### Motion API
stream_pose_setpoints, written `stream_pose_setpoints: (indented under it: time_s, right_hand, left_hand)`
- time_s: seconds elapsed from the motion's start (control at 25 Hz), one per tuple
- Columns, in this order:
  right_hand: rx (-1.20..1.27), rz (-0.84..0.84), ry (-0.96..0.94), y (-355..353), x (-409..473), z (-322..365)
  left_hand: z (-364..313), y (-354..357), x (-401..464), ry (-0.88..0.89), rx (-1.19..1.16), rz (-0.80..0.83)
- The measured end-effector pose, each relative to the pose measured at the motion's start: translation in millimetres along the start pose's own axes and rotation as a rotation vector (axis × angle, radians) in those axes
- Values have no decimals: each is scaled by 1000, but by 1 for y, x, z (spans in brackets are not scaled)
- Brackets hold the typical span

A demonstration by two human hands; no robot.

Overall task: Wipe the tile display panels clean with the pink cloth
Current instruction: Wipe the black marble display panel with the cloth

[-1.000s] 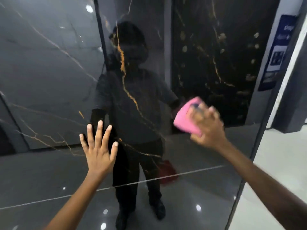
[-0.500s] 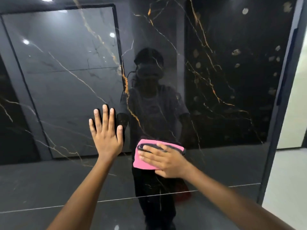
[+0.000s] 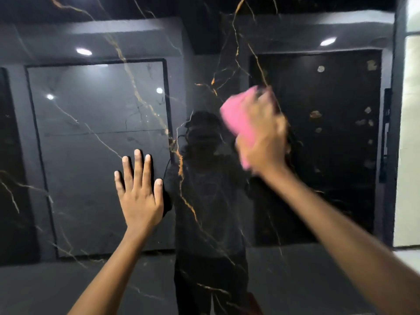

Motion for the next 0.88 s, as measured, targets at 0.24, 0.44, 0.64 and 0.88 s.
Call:
stream_pose_setpoints:
  time_s: [0.24,0.44,0.64,0.88]
  right_hand:
    - [243,342,-840,8,-81,54]
    - [-3,13,186,-1,152,-95]
    - [24,-82,317,9,145,-47]
    - [175,205,-751,24,59,47]
  left_hand:
    - [-5,-6,12,-38,-24,-29]
    - [-29,-1,116,-22,-111,-104]
    - [-32,12,133,-16,-10,-90]
    - [-42,3,146,-73,-60,-147]
Point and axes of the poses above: each hand's wrist, its own x-axis towards the middle knuckle, its own y-axis out of the palm, z = x × y, the point moved 3 cm from there along x, towards the middle knuckle, and after that the axes turned 9 degrees about -z, right-handed, at the moved point
